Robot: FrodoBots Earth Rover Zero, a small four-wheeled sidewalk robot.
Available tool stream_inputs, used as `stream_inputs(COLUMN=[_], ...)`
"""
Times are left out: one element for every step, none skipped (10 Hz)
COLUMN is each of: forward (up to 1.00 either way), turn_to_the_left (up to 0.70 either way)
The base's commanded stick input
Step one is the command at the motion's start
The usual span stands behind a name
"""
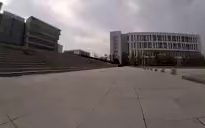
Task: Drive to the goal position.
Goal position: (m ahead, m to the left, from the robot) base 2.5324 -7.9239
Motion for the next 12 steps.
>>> stream_inputs(forward=[1.0, 1.0, 1.0, 1.0, 1.0, 1.0, 1.0, 1.0, 1.0, 1.0, 1.0, 1.0], turn_to_the_left=[0.0, -0.27, -0.27, -0.27, -0.27, -0.27, -0.27, -0.27, -0.27, -0.27, -0.27, -0.27])
